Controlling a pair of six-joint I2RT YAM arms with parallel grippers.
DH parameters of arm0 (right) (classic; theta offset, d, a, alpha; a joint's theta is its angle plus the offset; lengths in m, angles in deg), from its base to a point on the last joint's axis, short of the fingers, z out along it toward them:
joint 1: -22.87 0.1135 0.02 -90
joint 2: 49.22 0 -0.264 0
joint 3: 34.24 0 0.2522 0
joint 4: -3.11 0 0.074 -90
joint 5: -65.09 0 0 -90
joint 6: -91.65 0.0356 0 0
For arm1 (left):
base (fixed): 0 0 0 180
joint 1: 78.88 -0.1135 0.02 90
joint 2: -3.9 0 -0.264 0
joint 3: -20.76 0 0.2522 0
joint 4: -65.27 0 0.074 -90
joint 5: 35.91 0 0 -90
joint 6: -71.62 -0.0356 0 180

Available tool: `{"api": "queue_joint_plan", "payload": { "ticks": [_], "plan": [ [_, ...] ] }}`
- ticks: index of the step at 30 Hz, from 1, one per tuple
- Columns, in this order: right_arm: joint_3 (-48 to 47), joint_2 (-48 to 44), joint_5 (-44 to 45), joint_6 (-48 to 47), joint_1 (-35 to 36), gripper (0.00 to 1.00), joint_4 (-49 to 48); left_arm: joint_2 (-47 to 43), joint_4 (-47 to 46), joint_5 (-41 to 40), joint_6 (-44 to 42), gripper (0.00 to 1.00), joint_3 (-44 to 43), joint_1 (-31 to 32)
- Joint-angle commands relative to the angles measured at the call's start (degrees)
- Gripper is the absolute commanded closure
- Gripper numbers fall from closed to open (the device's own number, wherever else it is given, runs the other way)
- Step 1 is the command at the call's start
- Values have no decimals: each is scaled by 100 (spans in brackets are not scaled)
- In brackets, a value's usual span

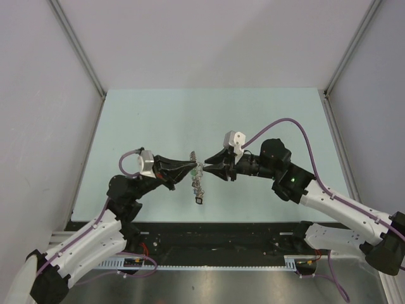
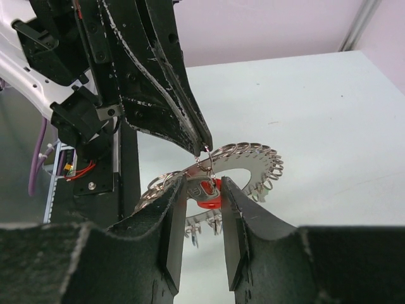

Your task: Put the keys on the keyring

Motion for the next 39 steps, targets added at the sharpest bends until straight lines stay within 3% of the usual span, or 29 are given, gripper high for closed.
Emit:
{"api": "queue_joint_plan", "payload": {
  "ticks": [1,8,15,30,39],
  "plan": [
    [-233,92,-142,-24,-71,68,-397,-29,-555,128,34,100,-367,-19],
    [-224,215,-266,28,-115,73,-424,-21,-599,110,51,100,-359,-28],
    [-233,206,-441,20,-97,100,-362,-91,-573,-249,78,100,-315,-28],
    [-224,83,692,-956,615,100,-81,-109,-450,-1251,-54,100,-385,306],
    [-224,206,1281,-1702,1098,100,376,23,-1231,-2121,420,100,-113,446]
  ]
}}
